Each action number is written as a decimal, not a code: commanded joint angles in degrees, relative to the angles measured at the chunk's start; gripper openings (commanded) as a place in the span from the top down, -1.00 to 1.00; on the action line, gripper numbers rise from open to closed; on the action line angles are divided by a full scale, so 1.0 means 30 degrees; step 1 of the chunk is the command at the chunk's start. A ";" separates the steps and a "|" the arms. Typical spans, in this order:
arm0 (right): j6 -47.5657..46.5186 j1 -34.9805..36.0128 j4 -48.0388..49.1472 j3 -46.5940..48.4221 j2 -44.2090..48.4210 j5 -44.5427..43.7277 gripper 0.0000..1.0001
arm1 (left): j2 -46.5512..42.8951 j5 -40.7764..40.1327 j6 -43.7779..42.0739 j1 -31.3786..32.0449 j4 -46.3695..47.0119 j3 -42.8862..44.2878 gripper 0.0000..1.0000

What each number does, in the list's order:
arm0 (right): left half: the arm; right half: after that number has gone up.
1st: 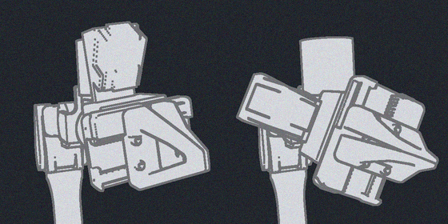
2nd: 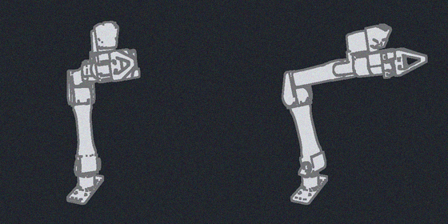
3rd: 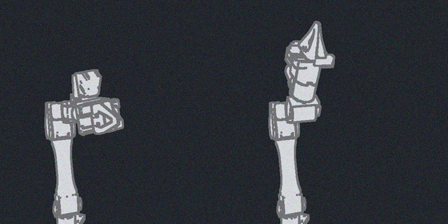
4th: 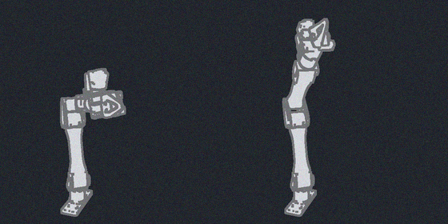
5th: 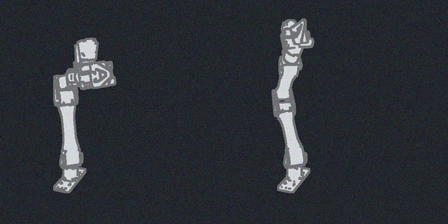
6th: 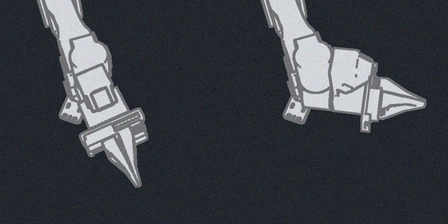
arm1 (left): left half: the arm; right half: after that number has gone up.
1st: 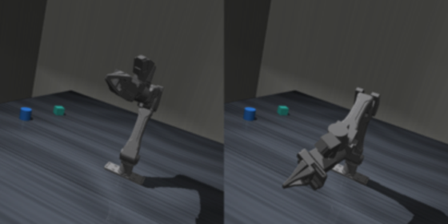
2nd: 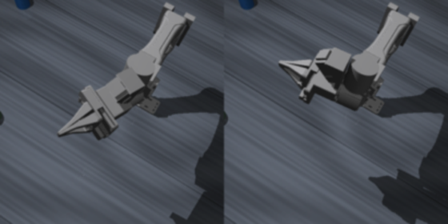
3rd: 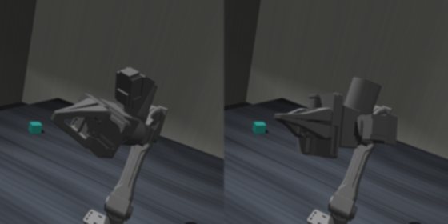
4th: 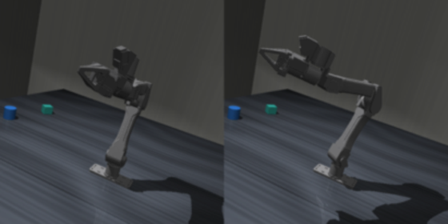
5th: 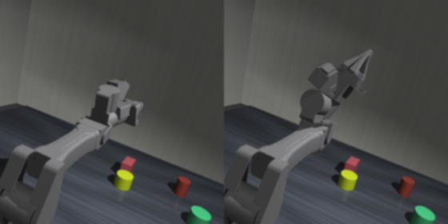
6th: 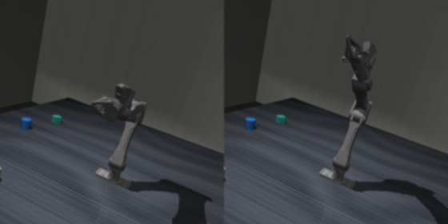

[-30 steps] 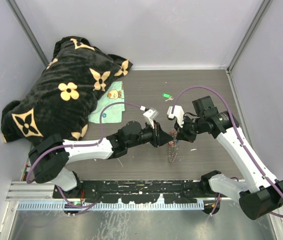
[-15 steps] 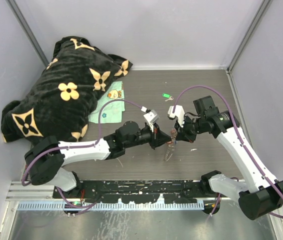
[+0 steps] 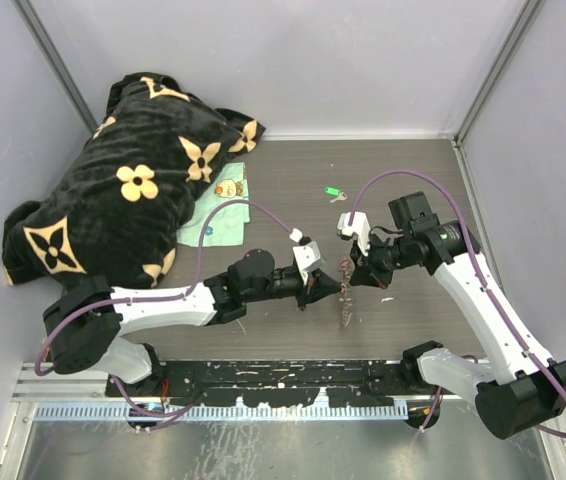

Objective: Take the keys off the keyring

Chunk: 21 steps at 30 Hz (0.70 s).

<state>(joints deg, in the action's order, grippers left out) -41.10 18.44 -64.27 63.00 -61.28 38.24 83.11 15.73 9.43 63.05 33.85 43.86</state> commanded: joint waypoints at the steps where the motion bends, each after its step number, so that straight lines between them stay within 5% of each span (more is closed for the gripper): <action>1: -0.0362 -0.0284 0.0489 0.0876 0.0009 0.0838 0.99 | -0.1038 0.1129 -0.2809 0.0618 0.0933 -0.0382 0.97; 11: -0.0377 -0.0329 0.0499 0.0745 0.0089 0.0948 0.99 | -0.1070 0.3695 -0.1994 0.0752 0.2630 -0.0817 0.34; 21: -0.1449 -0.0346 0.0004 0.0621 0.0549 0.1876 0.99 | -0.3285 0.0766 -0.0846 0.0277 0.4970 -0.3261 0.20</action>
<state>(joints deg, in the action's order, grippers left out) -42.57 17.50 -64.79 63.05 -61.49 39.81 78.30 22.96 5.61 64.90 41.63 35.92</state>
